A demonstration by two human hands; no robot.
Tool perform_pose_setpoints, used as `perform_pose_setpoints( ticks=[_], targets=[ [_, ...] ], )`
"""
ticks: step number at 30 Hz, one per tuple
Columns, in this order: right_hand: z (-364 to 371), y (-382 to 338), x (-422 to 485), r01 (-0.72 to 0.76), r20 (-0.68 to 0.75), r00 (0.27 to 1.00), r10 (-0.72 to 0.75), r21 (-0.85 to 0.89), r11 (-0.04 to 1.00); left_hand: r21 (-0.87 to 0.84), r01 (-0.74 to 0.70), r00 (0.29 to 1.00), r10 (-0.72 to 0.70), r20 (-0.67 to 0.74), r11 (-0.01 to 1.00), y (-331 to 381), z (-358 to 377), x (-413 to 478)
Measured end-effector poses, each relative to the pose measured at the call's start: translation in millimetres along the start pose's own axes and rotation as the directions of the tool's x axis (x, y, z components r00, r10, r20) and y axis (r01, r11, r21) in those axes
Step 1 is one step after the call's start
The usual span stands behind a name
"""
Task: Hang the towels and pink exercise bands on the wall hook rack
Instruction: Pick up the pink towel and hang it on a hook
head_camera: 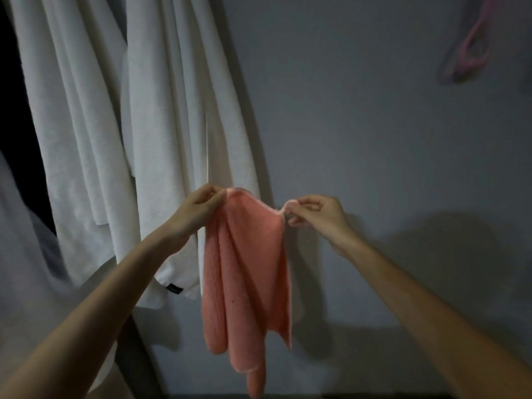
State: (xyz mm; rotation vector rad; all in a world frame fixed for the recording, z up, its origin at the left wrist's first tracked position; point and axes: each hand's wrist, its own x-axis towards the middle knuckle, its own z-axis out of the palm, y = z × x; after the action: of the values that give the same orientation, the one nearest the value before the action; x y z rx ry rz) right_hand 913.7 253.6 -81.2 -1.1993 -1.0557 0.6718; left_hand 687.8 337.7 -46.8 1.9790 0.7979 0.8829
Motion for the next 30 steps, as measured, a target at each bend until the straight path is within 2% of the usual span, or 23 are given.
perform_pose_setpoints(
  ticks=[2, 5, 8, 10, 13, 17, 21, 24, 30],
  targets=[
    [-8.9, -20.4, 11.4, 0.051, -0.011, 0.999, -0.052, -0.014, 0.999, 0.059, 0.026, 0.999, -0.025, -0.025, 0.998, 0.5, 4.7, 10.2],
    [-18.5, -50.9, 31.1, 0.152, 0.062, 0.987, -0.145, -0.118, 0.981, 0.108, 0.020, 0.997, -0.011, -0.079, 0.994, 6.5, 11.3, 26.1],
    [-23.2, -86.5, 57.0, 0.267, 0.158, 0.959, -0.234, -0.232, 0.935, 0.193, -0.052, 0.998, 0.046, 0.035, 0.980, 29.8, 18.5, 43.5],
    [-21.6, -109.9, 73.9, 0.359, 0.240, 0.925, -0.294, -0.303, 0.883, 0.138, -0.118, 0.988, 0.102, 0.119, 0.983, 52.6, 28.3, 58.0],
    [-17.9, -141.5, 98.0, 0.493, 0.316, 0.865, -0.389, -0.400, 0.772, 0.033, -0.198, 0.971, 0.191, 0.145, 0.980, 85.0, 44.2, 85.7],
    [-23.7, -183.8, 130.7, 0.567, 0.278, 0.824, -0.494, -0.409, 0.715, -0.026, -0.224, 0.974, 0.225, 0.011, 0.974, 122.2, 46.8, 123.3],
    [-34.6, -228.6, 162.3, 0.564, 0.211, 0.825, -0.525, -0.363, 0.741, -0.083, -0.250, 0.967, 0.246, -0.062, 0.965, 161.5, 36.5, 157.2],
    [-42.6, -263.1, 180.8, 0.570, 0.205, 0.821, -0.533, -0.351, 0.743, 0.008, -0.308, 0.948, 0.308, -0.077, 0.951, 191.4, 25.9, 179.1],
    [-41.7, -321.3, 215.0, 0.655, 0.225, 0.750, -0.622, -0.380, 0.653, 0.156, -0.354, 0.910, 0.378, -0.170, 0.922, 234.4, -5.2, 215.5]
  ],
)
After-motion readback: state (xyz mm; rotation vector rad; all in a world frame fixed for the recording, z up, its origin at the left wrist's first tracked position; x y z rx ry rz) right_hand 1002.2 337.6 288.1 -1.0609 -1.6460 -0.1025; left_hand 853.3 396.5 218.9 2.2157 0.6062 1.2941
